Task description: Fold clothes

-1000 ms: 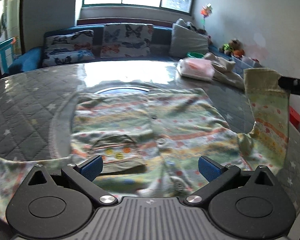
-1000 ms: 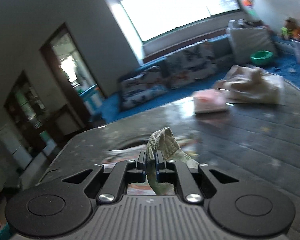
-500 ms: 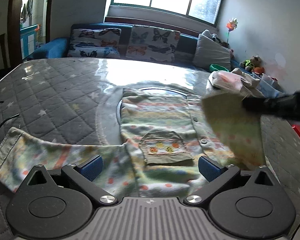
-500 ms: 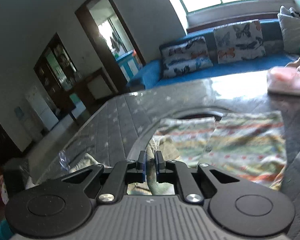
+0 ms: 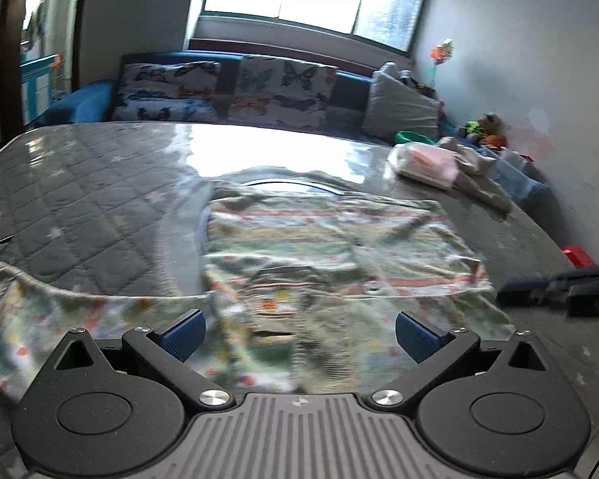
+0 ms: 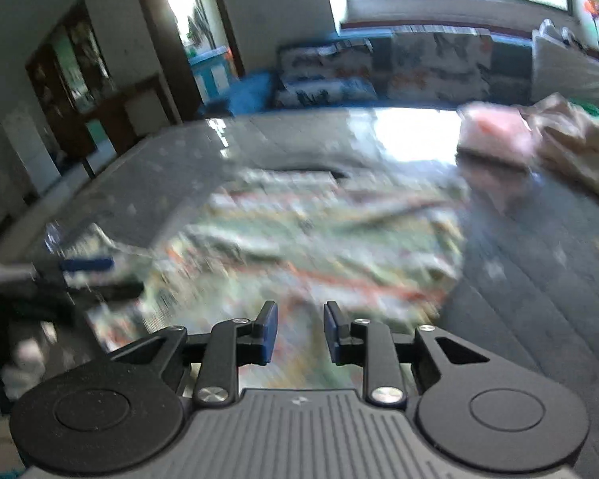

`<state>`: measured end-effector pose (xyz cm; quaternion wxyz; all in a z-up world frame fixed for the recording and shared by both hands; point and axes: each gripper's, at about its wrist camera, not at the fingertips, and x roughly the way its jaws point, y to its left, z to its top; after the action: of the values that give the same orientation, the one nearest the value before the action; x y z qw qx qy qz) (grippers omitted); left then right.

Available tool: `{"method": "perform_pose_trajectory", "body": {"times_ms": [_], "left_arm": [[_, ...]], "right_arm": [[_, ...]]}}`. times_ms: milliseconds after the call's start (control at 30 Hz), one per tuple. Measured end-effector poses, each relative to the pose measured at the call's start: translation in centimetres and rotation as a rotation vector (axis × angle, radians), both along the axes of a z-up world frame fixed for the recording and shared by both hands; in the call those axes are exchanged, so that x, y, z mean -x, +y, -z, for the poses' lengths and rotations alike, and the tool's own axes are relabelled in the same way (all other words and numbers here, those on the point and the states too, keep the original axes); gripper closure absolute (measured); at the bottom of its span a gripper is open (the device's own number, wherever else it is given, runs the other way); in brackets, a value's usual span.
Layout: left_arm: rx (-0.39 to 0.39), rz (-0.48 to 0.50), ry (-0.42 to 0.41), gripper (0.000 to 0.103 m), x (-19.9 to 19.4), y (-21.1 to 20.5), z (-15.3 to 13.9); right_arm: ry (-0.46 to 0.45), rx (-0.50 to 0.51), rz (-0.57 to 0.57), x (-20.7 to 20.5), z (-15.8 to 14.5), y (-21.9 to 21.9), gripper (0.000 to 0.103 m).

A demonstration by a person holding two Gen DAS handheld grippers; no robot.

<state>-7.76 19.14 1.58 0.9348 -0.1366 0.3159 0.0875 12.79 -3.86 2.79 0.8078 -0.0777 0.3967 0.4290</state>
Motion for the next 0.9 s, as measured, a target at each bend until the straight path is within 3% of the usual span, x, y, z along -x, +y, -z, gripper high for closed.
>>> {"method": "perform_pose_trajectory", "body": {"times_ms": [67,233,433,600,700,733,900], "left_arm": [[-0.001,0.034,-0.003,0.002,-0.5,-0.9,0.1],[-0.007,0.094,0.005,0.013,-1.7,-2.7,0.8],[-0.016,0.128,0.012,0.029,-2.1,-3.7,1.3],[-0.03,0.157,0.027,0.035,-2.7,-4.5,2.1],[-0.021,0.159,0.051,0.041,-3.0,-4.4,2.8],[-0.022,0.155,0.058,0.041,-3.0,-4.2,3.0],[-0.004,0.136,0.054,0.041,-2.1,-3.2,3.3]], "right_arm": [[0.013,0.032,-0.001,0.2,1.3,-1.3,0.078],[0.024,0.071,-0.004,0.6,3.5,-3.3,0.079],[-0.063,0.054,0.023,-0.3,1.9,-2.9,0.079],[-0.136,0.033,-0.006,-2.1,2.0,-0.3,0.079],[-0.127,0.041,0.006,-2.8,2.7,-0.1,0.081],[-0.121,0.045,0.012,-3.0,3.0,-0.2,0.085],[-0.113,0.055,0.024,-3.1,3.5,-0.1,0.083]]}}
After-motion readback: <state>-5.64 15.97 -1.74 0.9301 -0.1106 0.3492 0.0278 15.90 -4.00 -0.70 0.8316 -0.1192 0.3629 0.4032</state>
